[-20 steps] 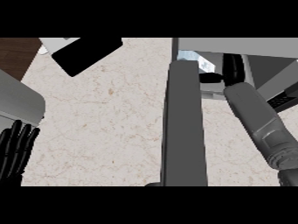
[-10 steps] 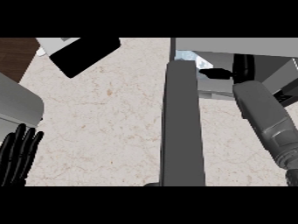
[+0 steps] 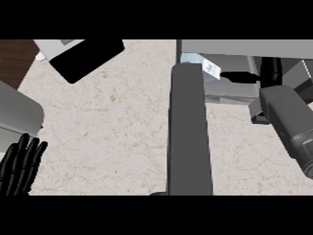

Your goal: Pick up the milk, place it into the microwave and close the microwave

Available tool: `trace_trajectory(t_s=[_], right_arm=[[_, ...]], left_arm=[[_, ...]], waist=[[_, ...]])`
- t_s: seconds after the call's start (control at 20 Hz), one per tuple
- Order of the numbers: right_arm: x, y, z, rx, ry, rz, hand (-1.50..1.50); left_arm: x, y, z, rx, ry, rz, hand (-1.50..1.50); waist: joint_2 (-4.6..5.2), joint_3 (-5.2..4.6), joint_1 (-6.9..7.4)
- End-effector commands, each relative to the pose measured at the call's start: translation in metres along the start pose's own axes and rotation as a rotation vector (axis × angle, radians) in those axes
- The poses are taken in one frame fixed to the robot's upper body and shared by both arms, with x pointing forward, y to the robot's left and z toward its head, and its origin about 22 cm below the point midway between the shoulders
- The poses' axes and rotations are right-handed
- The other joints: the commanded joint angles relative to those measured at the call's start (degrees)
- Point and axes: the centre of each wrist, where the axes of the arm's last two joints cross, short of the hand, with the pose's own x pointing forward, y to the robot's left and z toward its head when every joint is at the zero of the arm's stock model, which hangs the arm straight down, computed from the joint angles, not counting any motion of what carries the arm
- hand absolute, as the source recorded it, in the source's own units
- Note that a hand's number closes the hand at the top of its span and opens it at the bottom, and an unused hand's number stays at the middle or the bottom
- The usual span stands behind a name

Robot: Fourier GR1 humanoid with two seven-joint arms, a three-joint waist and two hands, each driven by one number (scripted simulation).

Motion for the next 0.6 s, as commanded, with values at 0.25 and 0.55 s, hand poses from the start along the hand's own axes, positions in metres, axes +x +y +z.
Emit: trace_trajectory(t_s=[0.25,0.55], right_arm=[[-0.028,-0.003,0.029,0.037,0.041,-0.186,-1.50],[-0.042,-0.001,0.049,0.122,0.052,-0.290,-1.50]], left_arm=[[0.014,0.001,0.014,-0.006,0.016,0.015,-1.50],[0.009,-0.014,0.010,0.001,-0.002,0.037,-1.50]], waist=[[-0.67,-0.06,-1.06],[-0.77,-0.06,-1.63]])
